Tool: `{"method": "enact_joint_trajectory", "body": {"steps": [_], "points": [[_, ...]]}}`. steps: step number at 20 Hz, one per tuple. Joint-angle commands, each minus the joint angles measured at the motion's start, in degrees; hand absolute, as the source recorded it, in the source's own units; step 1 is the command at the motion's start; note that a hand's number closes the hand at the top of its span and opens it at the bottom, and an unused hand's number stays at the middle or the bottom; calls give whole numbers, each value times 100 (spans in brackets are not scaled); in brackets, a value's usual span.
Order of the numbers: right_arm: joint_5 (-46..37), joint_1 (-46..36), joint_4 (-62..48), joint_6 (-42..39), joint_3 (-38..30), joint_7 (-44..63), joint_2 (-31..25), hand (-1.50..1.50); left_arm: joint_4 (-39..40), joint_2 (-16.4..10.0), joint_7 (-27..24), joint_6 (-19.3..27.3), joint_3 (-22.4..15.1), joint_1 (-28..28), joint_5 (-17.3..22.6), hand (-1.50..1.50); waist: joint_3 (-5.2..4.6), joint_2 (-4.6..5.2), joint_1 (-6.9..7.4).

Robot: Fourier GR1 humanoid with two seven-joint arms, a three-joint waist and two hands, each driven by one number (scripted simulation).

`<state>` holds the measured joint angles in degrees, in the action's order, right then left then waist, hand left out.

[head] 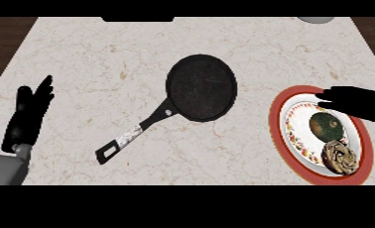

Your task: Pick the squash from the plate and place it in the pan

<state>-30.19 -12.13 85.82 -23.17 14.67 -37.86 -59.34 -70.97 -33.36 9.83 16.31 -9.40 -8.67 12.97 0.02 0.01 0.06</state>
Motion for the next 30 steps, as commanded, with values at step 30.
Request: {"method": "enact_joint_trajectory", "body": {"steps": [30], "points": [[-2901, -36, -1001, 197, -536, -357, 2021, -150, -97, 715, 370, -941, 1228, 25, -1058, 0, -3, 0, -9]]}}
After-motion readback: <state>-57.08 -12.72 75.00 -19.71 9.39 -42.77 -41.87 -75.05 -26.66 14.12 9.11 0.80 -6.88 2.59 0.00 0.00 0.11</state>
